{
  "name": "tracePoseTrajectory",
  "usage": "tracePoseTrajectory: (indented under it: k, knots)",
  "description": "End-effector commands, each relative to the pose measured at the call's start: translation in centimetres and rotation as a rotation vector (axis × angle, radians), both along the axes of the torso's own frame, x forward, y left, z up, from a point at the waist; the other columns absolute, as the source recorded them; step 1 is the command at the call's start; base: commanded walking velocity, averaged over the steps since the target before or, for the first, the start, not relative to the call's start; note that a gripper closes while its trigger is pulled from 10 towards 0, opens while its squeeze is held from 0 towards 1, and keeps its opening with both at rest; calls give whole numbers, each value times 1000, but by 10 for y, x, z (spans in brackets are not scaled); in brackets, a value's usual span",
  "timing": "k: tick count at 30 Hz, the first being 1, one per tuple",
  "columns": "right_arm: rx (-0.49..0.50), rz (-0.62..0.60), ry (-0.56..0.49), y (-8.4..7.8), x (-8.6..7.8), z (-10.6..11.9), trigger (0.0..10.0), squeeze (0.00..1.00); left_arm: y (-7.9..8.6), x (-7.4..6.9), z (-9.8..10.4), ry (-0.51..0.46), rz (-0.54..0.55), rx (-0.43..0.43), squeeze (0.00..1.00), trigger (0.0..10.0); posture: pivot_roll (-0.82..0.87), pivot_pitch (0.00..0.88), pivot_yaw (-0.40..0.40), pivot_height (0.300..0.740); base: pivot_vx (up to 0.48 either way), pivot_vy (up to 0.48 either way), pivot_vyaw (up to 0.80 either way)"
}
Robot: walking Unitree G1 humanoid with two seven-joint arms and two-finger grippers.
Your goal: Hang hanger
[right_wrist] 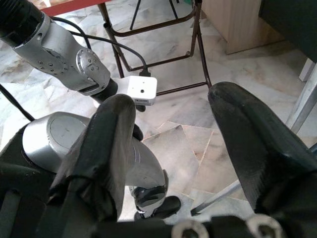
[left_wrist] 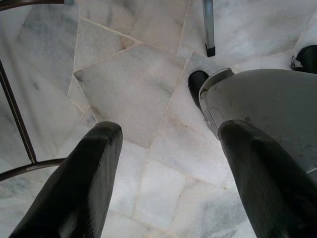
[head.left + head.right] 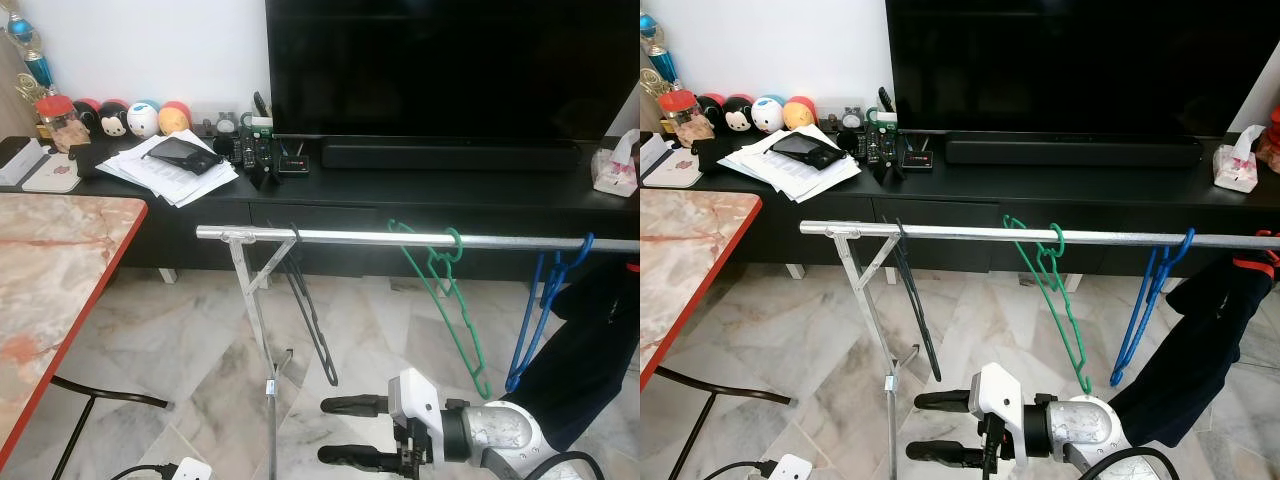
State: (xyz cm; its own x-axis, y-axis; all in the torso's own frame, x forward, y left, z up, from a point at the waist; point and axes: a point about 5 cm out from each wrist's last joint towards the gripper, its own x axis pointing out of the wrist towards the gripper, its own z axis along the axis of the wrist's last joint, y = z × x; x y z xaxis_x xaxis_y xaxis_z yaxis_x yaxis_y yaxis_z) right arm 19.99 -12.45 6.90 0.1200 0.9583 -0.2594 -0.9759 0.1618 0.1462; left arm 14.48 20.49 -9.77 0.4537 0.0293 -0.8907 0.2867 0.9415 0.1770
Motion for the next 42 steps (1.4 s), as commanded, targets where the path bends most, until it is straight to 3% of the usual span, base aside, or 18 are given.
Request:
tracePoseTrajectory:
  k: [1, 5, 6, 7, 16, 21, 27, 29, 38, 42]
  knots:
    - [-9, 7, 16, 0, -1, -3, 10000, 1000, -11, -2, -2, 20, -49, -36, 0, 10000, -82, 8, -9, 740, 0, 0, 0]
    - [-14, 5, 16, -1, -1, -4, 10000, 1000, -12, -2, -2, 20, -49, -38, 0, 10000, -82, 8, -10, 740, 0, 0, 0]
    - [-19, -3, 11, -2, -1, -5, 10000, 173, -12, -2, -2, 20, -49, -38, 0, 10000, -82, 7, -10, 740, 0, 0, 0]
    - [-26, -14, 5, -3, 0, -6, 10000, 0, -12, -2, -2, 20, -49, -38, 0, 10000, -82, 7, -10, 740, 0, 0, 0]
    - [-73, -355, 63, -33, 9, -42, 10000, 0, -12, -2, -3, 18, -45, -37, 0, 10000, -84, 7, -15, 740, 0, 0, 0]
    - [-143, -541, 127, -41, 1, -76, 10000, 0, -12, -3, -3, 20, -48, -37, 0, 10000, -86, 8, -13, 740, 0, 0, 0]
    - [-210, -675, 230, -41, -11, -108, 10000, 0, -12, -2, -2, 19, -50, -37, 0, 10000, -83, 7, -12, 740, 0, 0, 0]
    - [-231, -698, 235, -41, -12, -112, 10000, 0, -12, -2, -2, 19, -51, -36, 0, 10000, -84, 7, -12, 740, 0, 0, 0]
    - [-309, -1005, 351, -46, -19, -139, 10000, 0, -12, -2, -2, 17, -54, -34, 0, 10000, -85, 5, -14, 740, 0, 0, 0]
    - [-353, -1247, 441, -63, -25, -148, 10000, 0, -13, -2, -3, 16, -52, -36, 0, 10000, -86, 4, -15, 740, 0, 0, 0]
